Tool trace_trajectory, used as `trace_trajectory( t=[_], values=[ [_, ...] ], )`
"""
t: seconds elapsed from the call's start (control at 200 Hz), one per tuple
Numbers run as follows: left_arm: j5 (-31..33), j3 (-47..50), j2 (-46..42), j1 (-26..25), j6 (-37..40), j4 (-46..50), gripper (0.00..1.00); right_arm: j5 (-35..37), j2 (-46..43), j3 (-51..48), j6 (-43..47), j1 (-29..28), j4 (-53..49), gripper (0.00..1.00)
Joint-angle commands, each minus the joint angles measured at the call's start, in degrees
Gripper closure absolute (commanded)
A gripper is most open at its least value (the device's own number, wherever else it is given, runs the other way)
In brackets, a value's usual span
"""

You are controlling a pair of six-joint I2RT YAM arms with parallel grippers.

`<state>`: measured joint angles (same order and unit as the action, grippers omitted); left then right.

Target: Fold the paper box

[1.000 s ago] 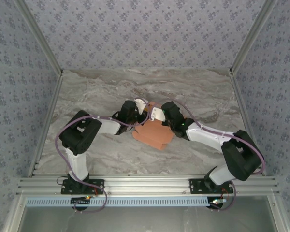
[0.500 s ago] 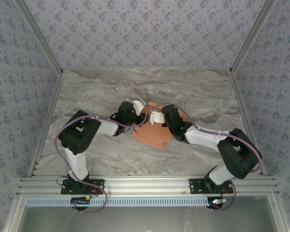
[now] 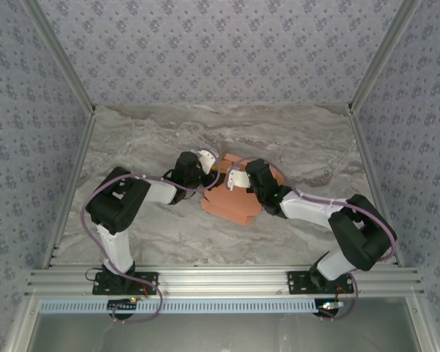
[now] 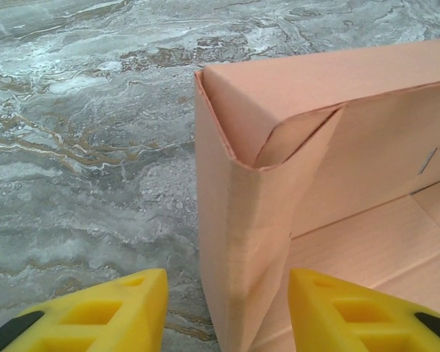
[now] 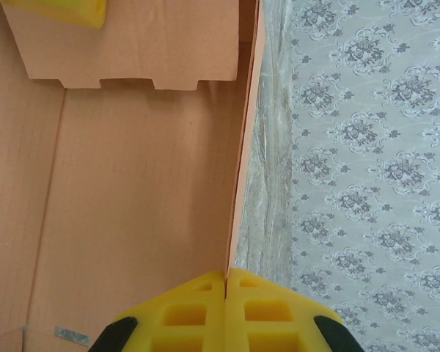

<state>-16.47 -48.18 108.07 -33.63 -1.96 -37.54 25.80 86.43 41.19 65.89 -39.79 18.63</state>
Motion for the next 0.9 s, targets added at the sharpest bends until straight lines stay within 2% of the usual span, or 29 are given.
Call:
trace_trajectory(
  t=[0.0,0.21,0.33,0.53,0.69,0.775,0.899],
  values=[
    [-2.84,-2.42,-1.40,0.22,1.14,-1.82,0.52,0.74,0.82,0.37,0.83,-0.40,-4.03,1.00],
    [-7.34,-3.65,-0.93,1.63,-2.11,-4.56,0.48,0.76,0.53,0.56,0.65,-0.42,-4.66,1.00],
    [-7.57,-4.80,-0.59,1.94,-2.10,-3.75,0.48,0.64,0.55,0.65,0.45,-0.40,-4.92,1.00],
    [-6.69,-6.99,0.90,1.94,-2.14,-1.40,0.62,0.57,0.56,0.99,0.12,-0.31,-5.21,1.00],
    [-6.34,-7.09,1.51,1.94,-2.20,-1.48,0.68,0.26,0.72,1.39,-0.45,-0.20,-5.81,1.00],
    [-6.62,-6.63,1.40,1.86,-2.20,-1.80,0.66,0.17,0.74,1.84,-0.84,0.00,-6.31,1.00],
    [-7.52,-4.88,0.58,1.90,-1.61,-2.32,0.57,0.04,0.58,2.51,-1.29,0.35,-7.12,1.00]
  ],
)
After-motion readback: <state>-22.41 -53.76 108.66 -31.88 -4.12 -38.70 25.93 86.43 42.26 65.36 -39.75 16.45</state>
